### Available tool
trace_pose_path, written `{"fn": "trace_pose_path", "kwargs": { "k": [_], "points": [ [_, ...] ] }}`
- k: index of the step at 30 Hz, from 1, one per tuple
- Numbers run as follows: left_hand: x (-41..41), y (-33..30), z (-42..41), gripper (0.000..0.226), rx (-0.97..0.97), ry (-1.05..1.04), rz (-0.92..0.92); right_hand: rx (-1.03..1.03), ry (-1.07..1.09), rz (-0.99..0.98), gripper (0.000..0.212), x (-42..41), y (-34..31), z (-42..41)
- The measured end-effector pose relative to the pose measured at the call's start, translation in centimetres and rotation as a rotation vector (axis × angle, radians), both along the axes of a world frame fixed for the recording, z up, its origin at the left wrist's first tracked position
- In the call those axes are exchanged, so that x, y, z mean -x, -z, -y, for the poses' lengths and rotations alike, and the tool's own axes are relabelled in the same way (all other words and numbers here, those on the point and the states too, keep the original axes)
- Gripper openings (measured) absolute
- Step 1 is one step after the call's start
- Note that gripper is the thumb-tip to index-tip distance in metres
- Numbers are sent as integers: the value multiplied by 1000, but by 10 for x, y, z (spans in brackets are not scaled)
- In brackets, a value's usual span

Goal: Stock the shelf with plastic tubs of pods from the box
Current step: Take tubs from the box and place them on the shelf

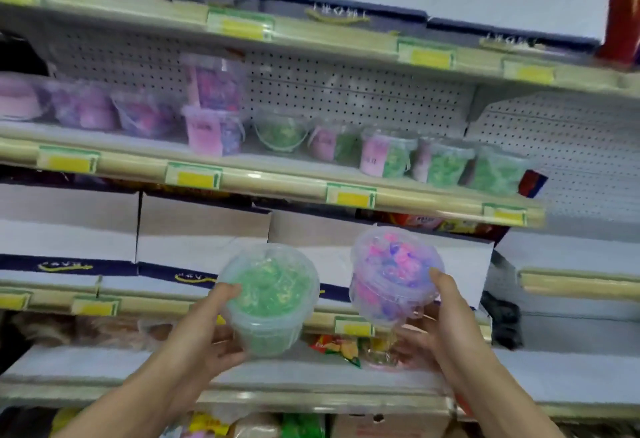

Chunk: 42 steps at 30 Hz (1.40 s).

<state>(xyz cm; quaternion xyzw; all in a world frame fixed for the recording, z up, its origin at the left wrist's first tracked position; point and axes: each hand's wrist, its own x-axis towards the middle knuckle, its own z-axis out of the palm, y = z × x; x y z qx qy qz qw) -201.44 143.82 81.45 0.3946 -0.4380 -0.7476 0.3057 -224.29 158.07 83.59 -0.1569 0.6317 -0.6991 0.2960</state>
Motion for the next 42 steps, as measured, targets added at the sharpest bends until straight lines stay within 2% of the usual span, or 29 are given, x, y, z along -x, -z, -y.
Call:
{"fn": "trace_pose_path", "kwargs": {
  "k": [4, 8, 17, 20, 24, 28, 30, 32, 33, 34, 37, 42],
  "points": [
    [22, -44, 2, 28, -50, 41, -44, 42, 22, -17, 26, 14, -45, -6],
    [55, -81, 9, 33, -54, 59, -20, 77, 3, -44, 26, 30, -74, -11],
    [136, -159, 47, 38, 215, 32, 111, 96, 1, -80, 29, 66, -106, 6],
    [160, -171, 74, 41, 283, -2, 135, 89, -8, -94, 22, 73, -111, 17],
    [184, -176, 107, 58, 317, 18, 220, 75, -19, -115, 18, 80, -114, 32],
    [196, -174, 131, 67, 314, 33, 196, 69, -1, -146, 21, 84, -114, 41],
    [196, -164, 137, 78, 483, 39, 340, 58, 8, -152, 21, 85, -113, 47],
    [193, -153, 135, 85, 883, -16, 755, 57, 12, -144, 22, 85, -111, 52],
    [191, -149, 130, 85, 1065, -76, 881, 57, 11, -136, 22, 85, -110, 55],
    [192, -145, 130, 83, 1156, -138, 903, 55, 7, -130, 23, 84, -109, 58],
    [201, -139, 135, 71, 1162, -224, 746, 56, -7, -99, 23, 82, -108, 65],
    [213, -136, 151, 63, 1183, -191, 895, 62, 2, -85, 20, 82, -112, 69]
  ]
}}
